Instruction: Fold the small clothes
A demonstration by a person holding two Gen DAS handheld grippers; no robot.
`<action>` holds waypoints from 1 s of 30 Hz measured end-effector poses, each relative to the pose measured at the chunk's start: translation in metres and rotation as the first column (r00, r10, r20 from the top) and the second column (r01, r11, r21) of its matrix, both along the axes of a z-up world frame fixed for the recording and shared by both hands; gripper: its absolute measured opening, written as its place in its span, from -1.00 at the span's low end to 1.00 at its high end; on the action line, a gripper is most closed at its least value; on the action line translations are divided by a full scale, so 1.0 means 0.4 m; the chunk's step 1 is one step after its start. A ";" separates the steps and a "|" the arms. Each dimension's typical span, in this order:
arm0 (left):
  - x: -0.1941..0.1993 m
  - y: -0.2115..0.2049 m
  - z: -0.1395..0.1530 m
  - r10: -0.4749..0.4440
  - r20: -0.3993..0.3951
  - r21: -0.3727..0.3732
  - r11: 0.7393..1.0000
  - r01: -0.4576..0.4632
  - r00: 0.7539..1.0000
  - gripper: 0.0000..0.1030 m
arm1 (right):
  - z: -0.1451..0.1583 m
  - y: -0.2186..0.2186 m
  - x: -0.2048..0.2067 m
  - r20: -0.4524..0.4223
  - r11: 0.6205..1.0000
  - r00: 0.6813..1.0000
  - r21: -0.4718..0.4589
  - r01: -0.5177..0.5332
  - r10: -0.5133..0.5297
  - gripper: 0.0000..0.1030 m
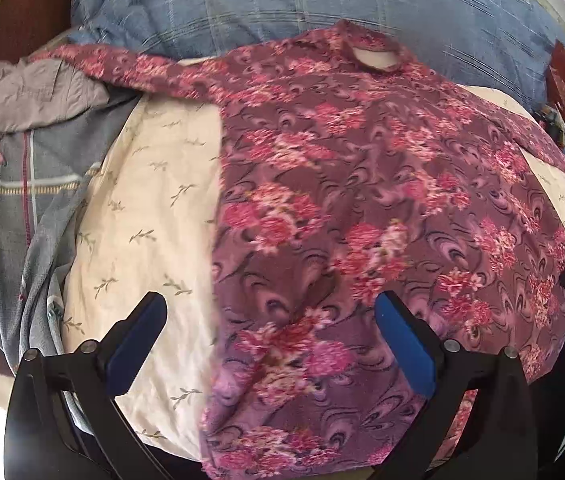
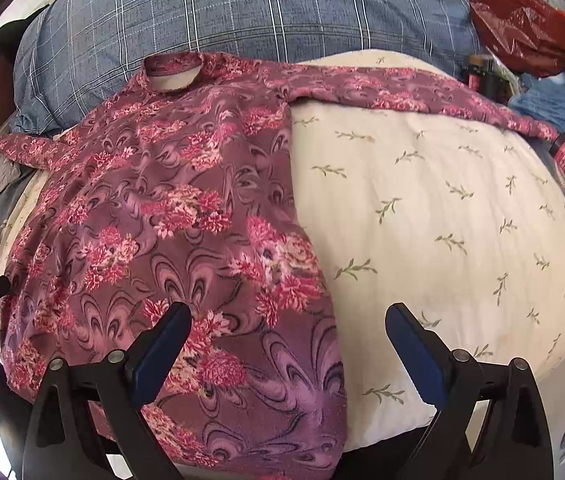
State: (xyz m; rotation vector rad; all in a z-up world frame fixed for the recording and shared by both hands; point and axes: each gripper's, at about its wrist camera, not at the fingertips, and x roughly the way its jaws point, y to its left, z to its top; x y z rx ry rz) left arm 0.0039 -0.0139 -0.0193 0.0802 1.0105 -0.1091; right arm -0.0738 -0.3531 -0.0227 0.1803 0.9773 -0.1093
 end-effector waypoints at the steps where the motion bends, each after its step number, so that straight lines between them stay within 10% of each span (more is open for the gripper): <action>1: 0.007 0.017 -0.006 0.022 -0.016 -0.008 1.000 -0.022 1.000 1.00 | -0.003 -0.004 -0.003 -0.004 1.000 1.000 0.010 -0.004 0.004 0.85; 8: 0.014 0.077 -0.079 0.036 -0.221 -0.093 0.994 -0.057 0.975 0.79 | -0.040 -0.013 -0.025 -0.038 0.996 0.999 0.083 -0.032 0.036 0.62; 10: -0.007 0.048 -0.088 -0.028 -0.237 -0.090 0.996 0.007 0.971 0.27 | -0.035 -0.003 -0.033 -0.026 0.997 0.998 0.061 -0.051 0.053 0.18; 12: -0.030 0.015 -0.067 -0.103 -0.197 -0.085 0.992 0.088 0.975 -0.65 | -0.029 -0.001 -0.036 -0.023 0.997 0.997 0.046 -0.066 0.067 -0.95; 17: -0.037 0.058 0.010 -0.083 -0.201 -0.200 0.979 0.042 0.976 -0.87 | 0.050 -0.044 -0.077 0.060 0.983 0.995 0.161 -0.086 0.077 -0.93; 25: -0.064 0.082 -0.068 -0.033 -0.260 -0.052 0.998 0.020 0.965 -0.86 | -0.034 -0.067 -0.101 -0.075 0.992 0.997 0.123 -0.026 0.035 -0.93; 30: -0.082 0.077 0.040 -0.078 -0.149 -0.076 0.995 0.067 0.986 -0.81 | 0.030 -0.090 -0.079 0.003 0.992 1.000 0.130 0.005 -0.006 -0.73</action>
